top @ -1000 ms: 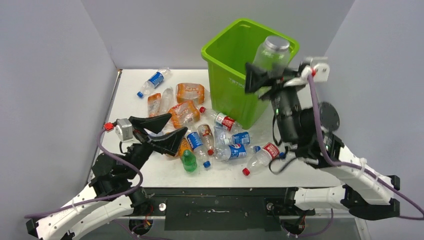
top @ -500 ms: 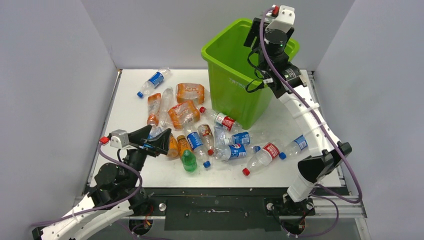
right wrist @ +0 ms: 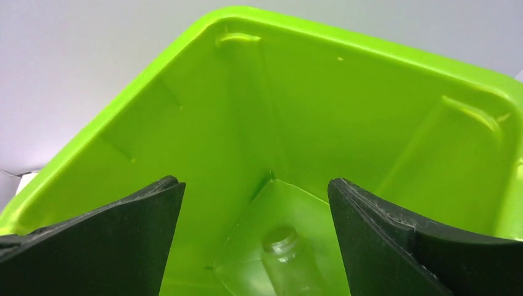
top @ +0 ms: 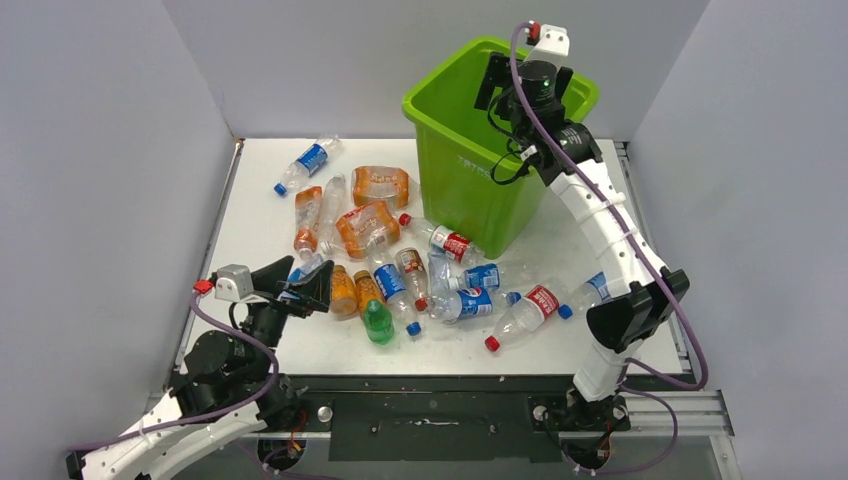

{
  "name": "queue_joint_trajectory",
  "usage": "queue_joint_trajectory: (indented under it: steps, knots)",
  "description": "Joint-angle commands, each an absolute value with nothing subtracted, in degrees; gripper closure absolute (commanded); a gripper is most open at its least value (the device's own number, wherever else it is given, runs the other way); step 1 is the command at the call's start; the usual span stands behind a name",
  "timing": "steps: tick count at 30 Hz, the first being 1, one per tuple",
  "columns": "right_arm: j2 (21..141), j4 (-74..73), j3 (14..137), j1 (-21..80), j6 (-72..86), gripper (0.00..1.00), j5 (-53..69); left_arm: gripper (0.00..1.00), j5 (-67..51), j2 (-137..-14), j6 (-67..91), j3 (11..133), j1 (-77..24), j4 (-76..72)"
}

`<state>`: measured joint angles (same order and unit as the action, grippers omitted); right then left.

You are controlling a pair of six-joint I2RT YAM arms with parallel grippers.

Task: Put the plastic bottles in the bin
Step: Place the plastic bottle in the trash bin.

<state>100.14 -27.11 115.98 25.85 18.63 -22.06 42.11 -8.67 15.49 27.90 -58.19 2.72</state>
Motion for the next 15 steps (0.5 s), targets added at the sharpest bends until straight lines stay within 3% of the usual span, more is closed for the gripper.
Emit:
queue_joint_trajectory:
  steps: [1, 7, 10, 15]
  knots:
    - [97.49, -29.39, 123.30, 26.03, 19.94, 0.10, -19.52, 0.04, 44.17, -11.50, 12.57, 32.48, -58.89, 5.13]
    - [89.39, -29.70, 120.10, 31.74, 19.57, 0.10, -21.89, 0.04, 43.62, -15.54, 10.44, 35.54, -58.86, 7.76]
    - [82.33, -27.60, 112.69, 36.94, 19.38, 0.10, -21.21, 0.04, 43.83, -17.70, 8.79, 36.98, -58.81, 8.93]
    - [67.23, -23.78, 94.26, 38.77, 21.44, 0.10, -10.27, 0.04, 46.33, -19.76, 7.91, 37.32, -58.84, 9.35]
